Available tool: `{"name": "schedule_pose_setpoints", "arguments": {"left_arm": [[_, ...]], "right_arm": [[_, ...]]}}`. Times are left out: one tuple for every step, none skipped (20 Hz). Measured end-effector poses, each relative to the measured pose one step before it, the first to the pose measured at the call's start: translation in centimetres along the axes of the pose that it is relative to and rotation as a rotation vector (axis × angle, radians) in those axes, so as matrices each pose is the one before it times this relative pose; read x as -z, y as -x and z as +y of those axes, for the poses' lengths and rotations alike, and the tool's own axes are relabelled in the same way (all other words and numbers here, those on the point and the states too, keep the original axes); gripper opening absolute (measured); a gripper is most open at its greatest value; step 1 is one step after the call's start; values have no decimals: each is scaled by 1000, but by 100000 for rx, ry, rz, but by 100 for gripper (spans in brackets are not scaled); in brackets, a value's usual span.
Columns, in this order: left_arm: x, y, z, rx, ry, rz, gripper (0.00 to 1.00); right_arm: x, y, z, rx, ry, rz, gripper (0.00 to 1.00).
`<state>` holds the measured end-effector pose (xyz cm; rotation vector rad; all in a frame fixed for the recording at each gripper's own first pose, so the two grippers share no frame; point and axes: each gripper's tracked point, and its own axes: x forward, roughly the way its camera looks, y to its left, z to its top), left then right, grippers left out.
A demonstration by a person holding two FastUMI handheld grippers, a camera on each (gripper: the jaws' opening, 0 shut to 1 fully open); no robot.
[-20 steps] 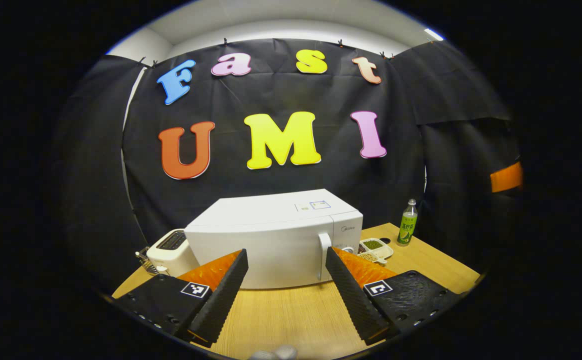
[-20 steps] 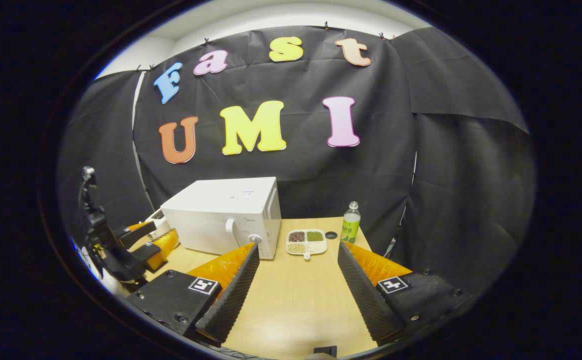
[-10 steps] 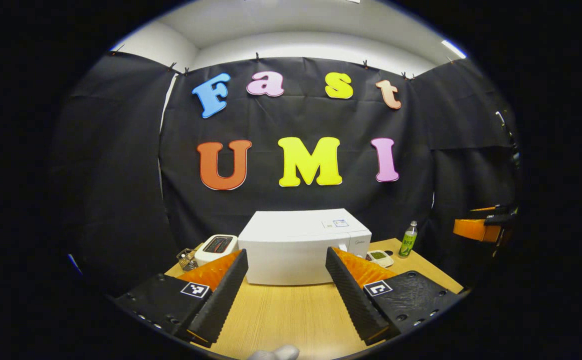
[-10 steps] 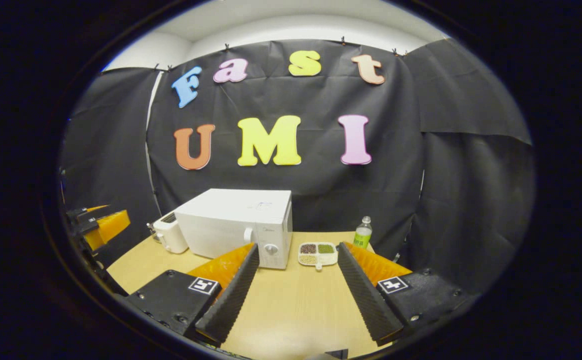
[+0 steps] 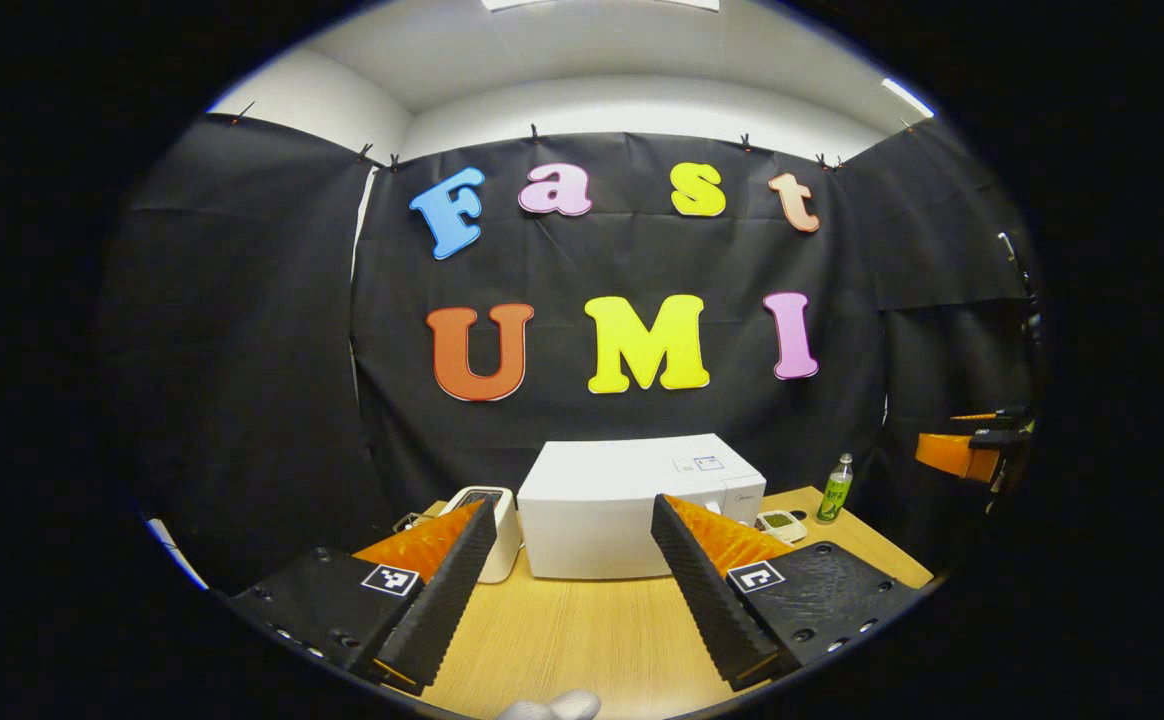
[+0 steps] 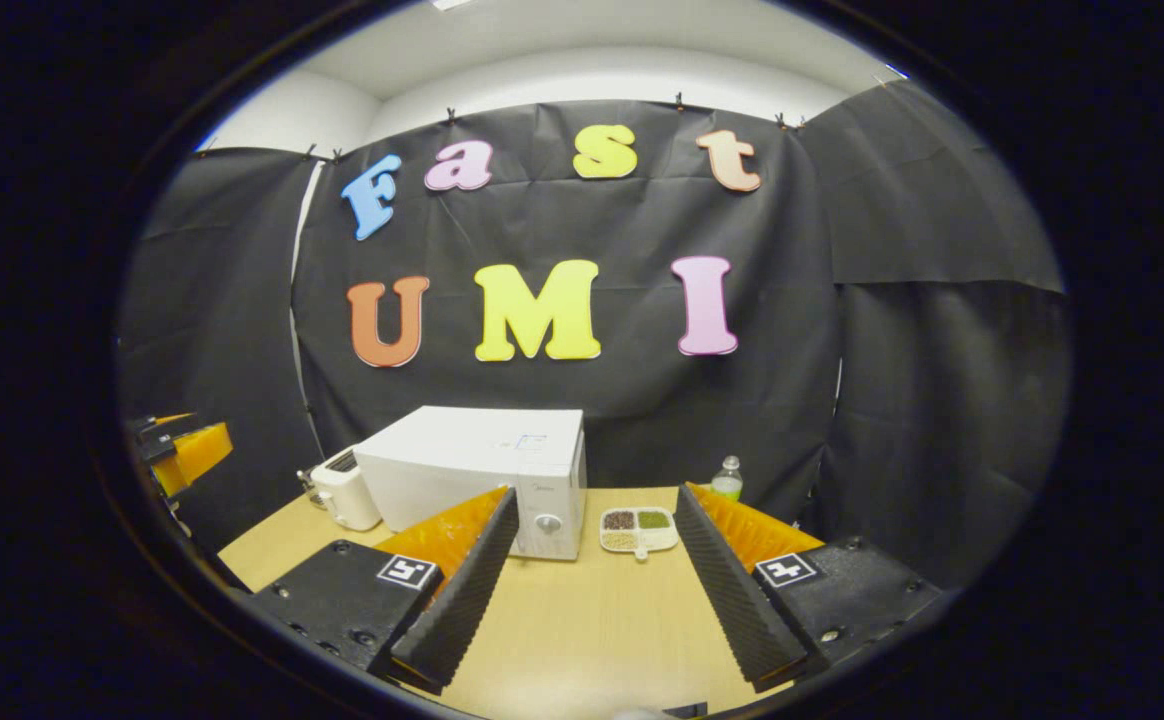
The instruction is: Open the microwave oven with the left hand, put the food in, and close the microwave oven.
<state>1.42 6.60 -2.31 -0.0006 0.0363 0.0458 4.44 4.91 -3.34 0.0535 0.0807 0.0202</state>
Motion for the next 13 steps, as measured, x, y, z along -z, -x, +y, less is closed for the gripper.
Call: {"name": "schedule_pose_setpoints", "arguments": {"left_arm": [[180,-82,191,-106,-133,513,96],[26,23,53,95,34,-132,96],[13,-99,-7,294,45,-23,96],[71,-216,11,407,-19,167,96],[35,-28,-20,43,-156,145,96],[-98,-144,145,33,-99,-189,96],[-169,-166,-151,256,28,-257,96],[-247,-40,17,46,268,-769,96],[-280,-158,68,326,315,-375,96],[-188,42,-49,122,255,-337,96],[-28,-126,79,238,47,-85,96],[-126,-157,-62,29,-56,-270,96],[-125,-103,-93,156,-175,-107,96]], "right_arm": [[-195,105,-4,291,91,-410,92],[-233,-62,46,302,198,-339,92],[-203,102,-30,295,260,-354,92],[-146,89,-41,309,252,-375,92],[-216,37,-42,201,200,-276,92],[-98,-24,-41,356,86,-417,92],[-298,31,-42,173,68,-326,92],[-211,10,-92,222,4,-597,92],[-223,-5,-13,201,-132,-507,92],[-197,-54,-2,45,-104,-407,92],[-168,-51,-53,170,-136,-395,92],[-67,-44,3,75,-198,-230,92],[-169,-40,-23,38,-44,-410,92]]}}
